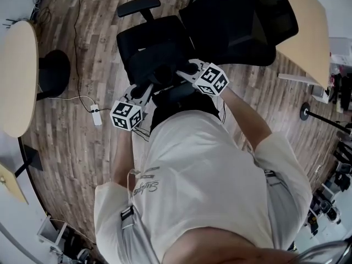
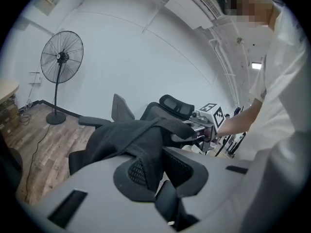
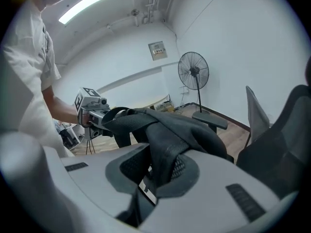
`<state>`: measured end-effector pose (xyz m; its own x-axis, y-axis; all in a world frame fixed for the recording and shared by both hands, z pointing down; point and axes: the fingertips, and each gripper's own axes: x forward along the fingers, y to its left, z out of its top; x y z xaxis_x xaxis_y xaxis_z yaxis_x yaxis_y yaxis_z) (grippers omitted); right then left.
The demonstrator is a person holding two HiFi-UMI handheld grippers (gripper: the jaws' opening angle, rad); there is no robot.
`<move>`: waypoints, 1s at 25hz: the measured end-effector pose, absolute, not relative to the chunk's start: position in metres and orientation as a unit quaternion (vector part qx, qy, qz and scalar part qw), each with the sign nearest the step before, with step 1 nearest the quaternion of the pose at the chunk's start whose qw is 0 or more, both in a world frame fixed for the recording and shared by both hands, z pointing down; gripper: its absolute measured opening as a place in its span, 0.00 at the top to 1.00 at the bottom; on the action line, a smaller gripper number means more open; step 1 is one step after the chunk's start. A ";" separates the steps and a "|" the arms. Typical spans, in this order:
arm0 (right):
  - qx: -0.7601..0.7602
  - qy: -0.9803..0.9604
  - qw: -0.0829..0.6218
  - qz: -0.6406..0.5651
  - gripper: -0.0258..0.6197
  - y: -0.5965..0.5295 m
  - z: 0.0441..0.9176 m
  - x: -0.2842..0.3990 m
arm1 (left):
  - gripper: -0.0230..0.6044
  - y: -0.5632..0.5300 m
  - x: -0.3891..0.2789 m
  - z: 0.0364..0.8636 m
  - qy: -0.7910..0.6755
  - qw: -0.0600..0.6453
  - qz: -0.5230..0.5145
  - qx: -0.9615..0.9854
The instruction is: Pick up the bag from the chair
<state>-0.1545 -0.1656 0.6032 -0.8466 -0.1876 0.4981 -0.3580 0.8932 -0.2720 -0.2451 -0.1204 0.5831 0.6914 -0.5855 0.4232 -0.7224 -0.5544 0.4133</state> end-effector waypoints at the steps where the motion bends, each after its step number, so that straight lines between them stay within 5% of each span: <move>1: 0.151 -0.945 0.227 0.179 0.91 -0.170 0.597 -0.156 | 0.88 -0.126 -0.246 0.578 -0.374 0.283 0.114 0.876; 25: 0.167 -0.976 0.129 0.046 0.91 -0.199 0.465 -0.119 | 0.88 -0.163 -0.208 0.458 -0.420 0.167 0.063 0.890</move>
